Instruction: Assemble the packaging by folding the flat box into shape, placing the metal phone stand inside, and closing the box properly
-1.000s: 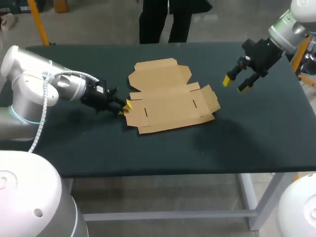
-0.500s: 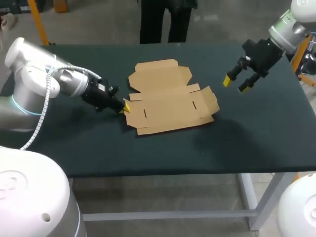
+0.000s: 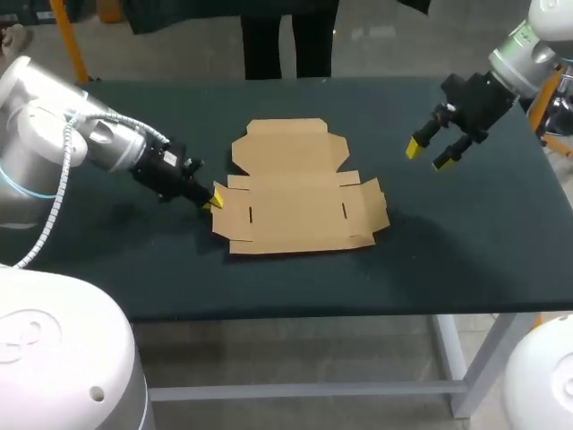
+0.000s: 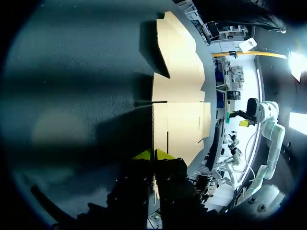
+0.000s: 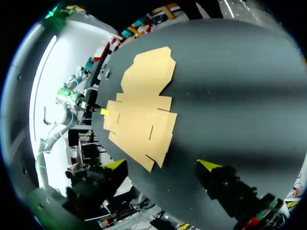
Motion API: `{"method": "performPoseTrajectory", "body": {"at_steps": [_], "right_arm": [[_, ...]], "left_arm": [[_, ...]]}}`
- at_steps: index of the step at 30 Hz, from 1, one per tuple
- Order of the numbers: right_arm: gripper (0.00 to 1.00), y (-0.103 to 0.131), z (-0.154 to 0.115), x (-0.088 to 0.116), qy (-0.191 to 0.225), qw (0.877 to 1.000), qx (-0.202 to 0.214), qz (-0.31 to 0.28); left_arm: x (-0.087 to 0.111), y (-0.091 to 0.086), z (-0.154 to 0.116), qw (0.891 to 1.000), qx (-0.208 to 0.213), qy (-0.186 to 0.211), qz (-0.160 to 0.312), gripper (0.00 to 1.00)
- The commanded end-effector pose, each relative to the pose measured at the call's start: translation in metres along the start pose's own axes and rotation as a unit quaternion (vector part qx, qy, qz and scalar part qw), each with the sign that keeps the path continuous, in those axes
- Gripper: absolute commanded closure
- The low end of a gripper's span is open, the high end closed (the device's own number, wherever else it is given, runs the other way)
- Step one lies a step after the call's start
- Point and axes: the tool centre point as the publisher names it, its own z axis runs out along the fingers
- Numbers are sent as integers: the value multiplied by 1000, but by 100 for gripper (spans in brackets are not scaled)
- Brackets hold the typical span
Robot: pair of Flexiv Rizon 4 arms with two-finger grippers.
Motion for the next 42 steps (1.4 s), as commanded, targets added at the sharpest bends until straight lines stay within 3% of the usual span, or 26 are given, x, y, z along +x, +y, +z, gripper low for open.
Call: {"method": "performPoseTrajectory", "body": {"at_steps": [1,11,29,30,31,32,39,42], "right_arm": [[0,3,-1,0,3,1000,5,0],[0,4,3,0,6,1000,9,1],[0,5,4,3,6,1000,8,-2],[0,5,4,3,6,1000,9,-2],[0,5,5,3,6,1000,9,-2],[0,5,5,3,6,1000,10,-2],[0,2,6,9,8,1000,7,-5],[0,1,5,12,1,1000,4,-5]], "left_arm": [[-10,3,-4,1000,-8,11,2,100],[-20,12,-7,999,-25,20,9,100],[-21,20,-10,999,-11,33,5,100],[-21,20,-10,999,-11,33,4,65],[-21,20,-10,999,-10,33,3,15],[-21,20,-10,999,-10,34,2,0],[-12,16,-23,1000,18,14,-1,0],[-4,12,-36,998,44,-32,-21,0]]}}
